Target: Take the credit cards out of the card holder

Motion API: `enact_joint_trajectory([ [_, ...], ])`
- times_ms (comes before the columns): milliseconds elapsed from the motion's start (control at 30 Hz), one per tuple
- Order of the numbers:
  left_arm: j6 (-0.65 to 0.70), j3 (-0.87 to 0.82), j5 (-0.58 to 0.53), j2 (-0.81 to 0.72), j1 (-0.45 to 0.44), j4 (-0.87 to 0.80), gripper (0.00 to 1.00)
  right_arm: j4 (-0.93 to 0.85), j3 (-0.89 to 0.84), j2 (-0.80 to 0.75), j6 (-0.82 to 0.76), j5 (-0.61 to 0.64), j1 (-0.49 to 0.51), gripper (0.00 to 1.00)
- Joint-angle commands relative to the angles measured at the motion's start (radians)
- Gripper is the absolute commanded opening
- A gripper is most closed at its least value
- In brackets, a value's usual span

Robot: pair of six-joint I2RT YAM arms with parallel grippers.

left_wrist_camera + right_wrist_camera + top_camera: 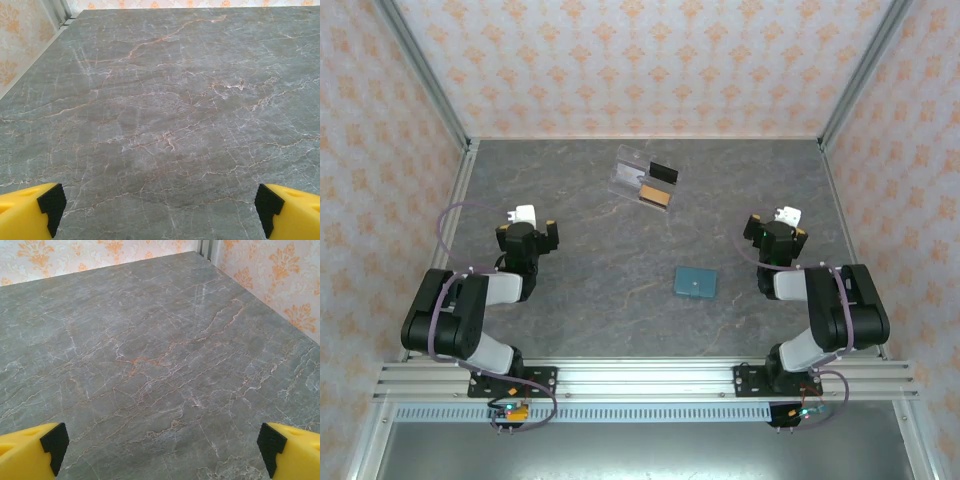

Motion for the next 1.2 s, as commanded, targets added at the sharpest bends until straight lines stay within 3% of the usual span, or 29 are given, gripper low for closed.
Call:
enact_joint_trajectory([
  [0, -0.004, 0.021, -0.021, 0.002, 0.001, 0.028, 1.00, -0.004, 0.015, -0.002, 0.007, -0.005, -0.002, 0.99],
  [867, -0.004, 0.017, -0.024, -0.001, 0.001, 0.035, 1.00, 0.005, 0.010, -0.005, 0.005, 0.000, -0.002, 0.99],
  [1000, -0.015, 0.028, -0.048, -0.080, 0.001, -0.053, 1.00, -0.164, 0.050, -0.117, 0.020, 0.039, -0.002, 0.99],
  [1167, -0.069, 0.139, -0.085, -0.205, 0.001, -0.392, 1.00, -0.559, 0.202, -0.247, 0.161, 0.075, -0.002, 0.99],
])
